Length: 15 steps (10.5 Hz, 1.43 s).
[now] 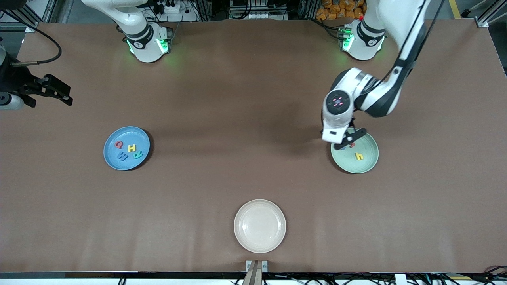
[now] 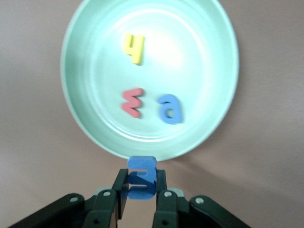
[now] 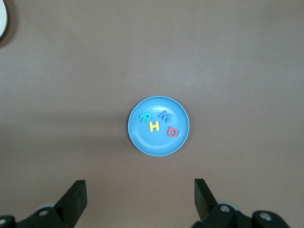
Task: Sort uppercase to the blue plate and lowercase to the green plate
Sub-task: 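Carry the blue 3 over the green plate with the left gripper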
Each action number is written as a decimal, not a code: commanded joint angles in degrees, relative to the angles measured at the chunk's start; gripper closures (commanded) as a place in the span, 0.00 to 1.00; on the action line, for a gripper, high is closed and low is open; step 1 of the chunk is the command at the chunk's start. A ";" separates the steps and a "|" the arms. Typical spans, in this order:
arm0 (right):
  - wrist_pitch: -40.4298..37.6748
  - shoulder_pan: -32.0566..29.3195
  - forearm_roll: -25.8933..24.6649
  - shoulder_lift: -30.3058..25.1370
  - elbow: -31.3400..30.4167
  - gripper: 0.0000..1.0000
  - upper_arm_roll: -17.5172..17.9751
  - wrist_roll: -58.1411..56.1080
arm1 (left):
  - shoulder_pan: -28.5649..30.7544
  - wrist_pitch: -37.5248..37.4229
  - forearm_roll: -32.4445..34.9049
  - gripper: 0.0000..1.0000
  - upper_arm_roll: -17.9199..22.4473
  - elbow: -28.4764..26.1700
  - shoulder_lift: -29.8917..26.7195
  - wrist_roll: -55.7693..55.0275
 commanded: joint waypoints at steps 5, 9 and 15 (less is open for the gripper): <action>0.22 0.18 -1.68 0.05 0.47 0.00 -0.10 0.78 | 18.12 12.95 7.58 0.82 -3.61 -7.61 -2.86 10.91; 0.13 -0.26 -1.86 -0.04 0.21 0.00 -0.19 0.25 | 18.05 14.29 7.58 0.26 -3.61 -7.70 -0.58 11.00; 3.38 -0.08 -1.86 1.01 0.29 0.00 -0.19 0.17 | 18.05 14.03 0.51 0.08 -3.35 -4.81 -3.28 16.24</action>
